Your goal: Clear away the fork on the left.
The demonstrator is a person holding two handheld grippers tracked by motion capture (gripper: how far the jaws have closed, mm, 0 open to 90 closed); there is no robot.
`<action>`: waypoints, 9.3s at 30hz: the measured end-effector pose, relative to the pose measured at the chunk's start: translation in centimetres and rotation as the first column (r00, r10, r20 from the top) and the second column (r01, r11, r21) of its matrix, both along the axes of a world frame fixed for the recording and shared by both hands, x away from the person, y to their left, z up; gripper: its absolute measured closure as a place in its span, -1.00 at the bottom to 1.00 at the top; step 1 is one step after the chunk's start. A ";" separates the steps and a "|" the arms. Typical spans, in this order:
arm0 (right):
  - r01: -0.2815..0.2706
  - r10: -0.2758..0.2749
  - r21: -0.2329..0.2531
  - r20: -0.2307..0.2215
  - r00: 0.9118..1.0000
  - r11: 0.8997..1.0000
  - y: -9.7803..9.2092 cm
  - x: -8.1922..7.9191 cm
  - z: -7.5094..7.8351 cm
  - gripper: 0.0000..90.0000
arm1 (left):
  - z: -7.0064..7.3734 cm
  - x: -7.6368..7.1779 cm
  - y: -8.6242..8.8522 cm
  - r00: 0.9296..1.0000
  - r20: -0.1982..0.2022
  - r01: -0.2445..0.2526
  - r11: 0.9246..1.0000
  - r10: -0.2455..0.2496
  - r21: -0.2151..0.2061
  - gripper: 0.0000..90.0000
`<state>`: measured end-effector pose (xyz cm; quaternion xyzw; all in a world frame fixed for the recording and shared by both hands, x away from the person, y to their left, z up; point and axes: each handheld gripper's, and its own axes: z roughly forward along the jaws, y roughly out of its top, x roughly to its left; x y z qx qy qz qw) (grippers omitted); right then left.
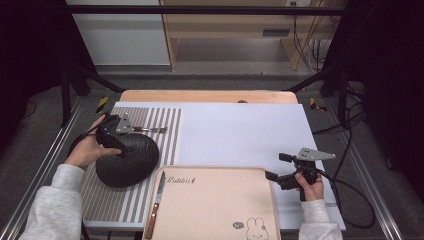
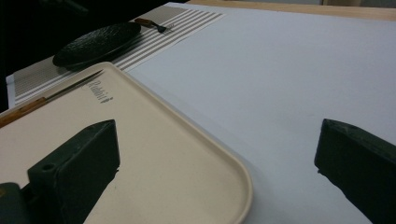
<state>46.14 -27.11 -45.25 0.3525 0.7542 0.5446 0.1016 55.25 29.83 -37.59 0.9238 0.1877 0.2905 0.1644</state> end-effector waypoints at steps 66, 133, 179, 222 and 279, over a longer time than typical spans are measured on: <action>0.008 -0.008 -0.007 -0.004 1.000 1.000 0.0 0.0 -0.1 -0.99 | -4.9 7.0 4.1 0.989 0.097 0.069 0.934 -0.110 0.351 -0.38; 0.015 -0.015 -0.004 -0.001 1.000 1.000 0.0 0.0 -0.1 -0.99 | -7.6 8.8 0.6 0.968 0.043 0.212 0.894 -0.249 0.395 0.40; 0.018 -0.018 -0.006 -0.001 1.000 1.000 -0.1 0.0 -0.1 -0.99 | -8.4 9.6 -1.0 0.951 0.012 0.274 0.860 -0.309 0.430 0.46; 0.011 -0.011 0.015 0.001 1.000 1.000 -0.1 0.0 -0.1 -0.99 | -5.4 7.4 -1.4 0.957 0.064 0.235 0.887 -0.282 0.398 0.71; 0.012 -0.012 0.012 0.002 1.000 1.000 -0.1 -0.1 -0.1 -0.99 | -1.2 -4.6 -7.6 0.991 0.089 0.076 0.977 -0.096 0.200 0.71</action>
